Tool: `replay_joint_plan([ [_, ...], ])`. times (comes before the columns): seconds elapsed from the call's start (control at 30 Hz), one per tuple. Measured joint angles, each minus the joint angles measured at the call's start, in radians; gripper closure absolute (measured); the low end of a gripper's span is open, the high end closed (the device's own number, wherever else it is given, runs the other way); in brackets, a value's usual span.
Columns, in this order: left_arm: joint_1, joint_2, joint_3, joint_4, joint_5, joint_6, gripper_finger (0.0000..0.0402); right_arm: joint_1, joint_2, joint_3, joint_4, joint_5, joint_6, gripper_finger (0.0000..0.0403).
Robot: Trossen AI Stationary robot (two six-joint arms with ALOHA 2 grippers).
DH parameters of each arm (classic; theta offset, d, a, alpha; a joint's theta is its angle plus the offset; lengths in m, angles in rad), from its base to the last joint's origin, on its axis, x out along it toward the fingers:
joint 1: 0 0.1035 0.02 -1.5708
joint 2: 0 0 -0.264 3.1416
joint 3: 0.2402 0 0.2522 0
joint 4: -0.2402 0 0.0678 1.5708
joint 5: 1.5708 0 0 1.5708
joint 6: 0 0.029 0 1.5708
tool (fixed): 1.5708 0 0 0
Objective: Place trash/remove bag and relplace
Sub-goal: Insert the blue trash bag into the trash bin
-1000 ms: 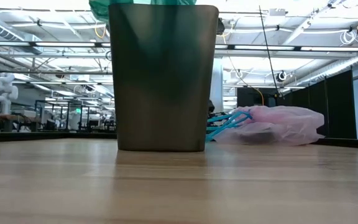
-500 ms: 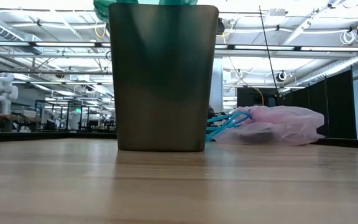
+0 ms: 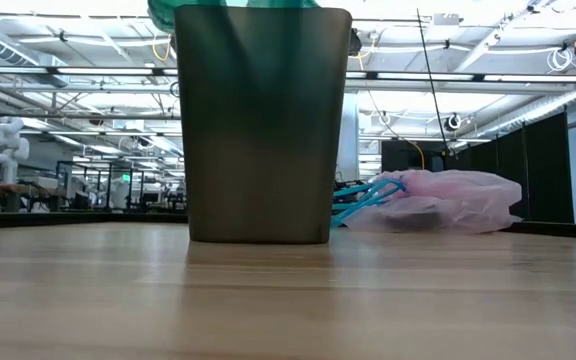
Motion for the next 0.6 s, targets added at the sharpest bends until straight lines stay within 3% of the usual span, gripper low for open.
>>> replay_joint_plan([
  [0.2,0.050,-0.031,0.000,-0.032,-0.010,0.020,0.0257,-0.006,-0.008,0.000,-0.044,-0.023,0.004,0.0403],
  [0.33,0.088,-0.056,0.032,-0.188,-0.080,0.050,0.0240,-0.005,-0.024,0.000,-0.061,-0.022,0.025,0.0403],
  [0.47,0.110,-0.079,0.067,-0.485,-0.125,-0.029,0.0270,-0.005,-0.040,0.000,-0.073,-0.022,0.027,0.0403],
  [0.6,0.103,-0.105,0.040,-0.684,-0.105,-0.115,0.0343,-0.005,-0.058,0.000,-0.089,-0.022,0.025,0.0403],
])
